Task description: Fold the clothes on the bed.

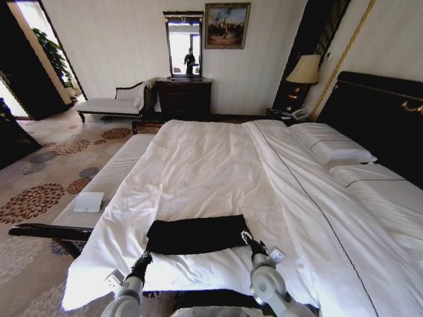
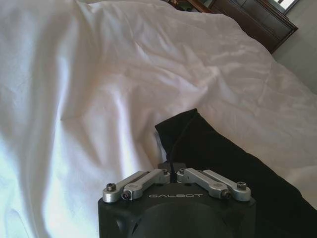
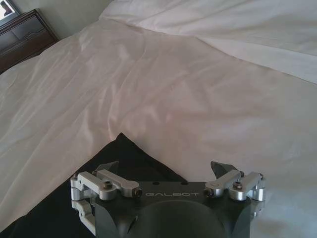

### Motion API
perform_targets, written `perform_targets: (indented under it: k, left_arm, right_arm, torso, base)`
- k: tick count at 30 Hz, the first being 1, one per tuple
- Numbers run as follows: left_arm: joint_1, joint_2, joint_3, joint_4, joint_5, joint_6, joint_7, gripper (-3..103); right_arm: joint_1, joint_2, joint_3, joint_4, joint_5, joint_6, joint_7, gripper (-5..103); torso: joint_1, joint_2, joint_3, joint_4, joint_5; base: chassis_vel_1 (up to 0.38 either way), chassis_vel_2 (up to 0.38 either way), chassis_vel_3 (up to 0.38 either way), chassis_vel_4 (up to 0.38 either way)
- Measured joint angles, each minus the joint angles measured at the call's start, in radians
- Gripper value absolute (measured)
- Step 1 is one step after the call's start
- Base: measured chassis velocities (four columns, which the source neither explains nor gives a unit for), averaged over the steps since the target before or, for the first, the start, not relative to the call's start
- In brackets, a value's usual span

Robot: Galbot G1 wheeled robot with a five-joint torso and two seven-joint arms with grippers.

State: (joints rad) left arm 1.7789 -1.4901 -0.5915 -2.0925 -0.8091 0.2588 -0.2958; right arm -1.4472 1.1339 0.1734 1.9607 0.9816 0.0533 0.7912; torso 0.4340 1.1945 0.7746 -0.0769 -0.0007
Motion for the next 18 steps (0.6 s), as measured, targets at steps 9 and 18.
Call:
perform_targets:
  k: [9,18]
  left_arm:
    - [0.044,0.004,0.025,-0.015,0.080,-0.001,0.037,8]
    - [0.058,0.055,-0.040,-0.105,0.051,0.002,0.095,40]
  right_arm:
    - [0.021,-0.041,0.029,-0.056,0.036,-0.025,-0.093,100]
    - [-0.016,-0.081,0.072,-0.064,0.125,-0.087,-0.219,100]
  torso:
    - [0.000,0.000,0.000,0.0001,0.0000]
    - [0.000,0.000,0.000,-0.0003,0.0000]
  base:
    - [0.000,0.000,0.000,0.000]
    - [0.000,0.000,0.000,0.000]
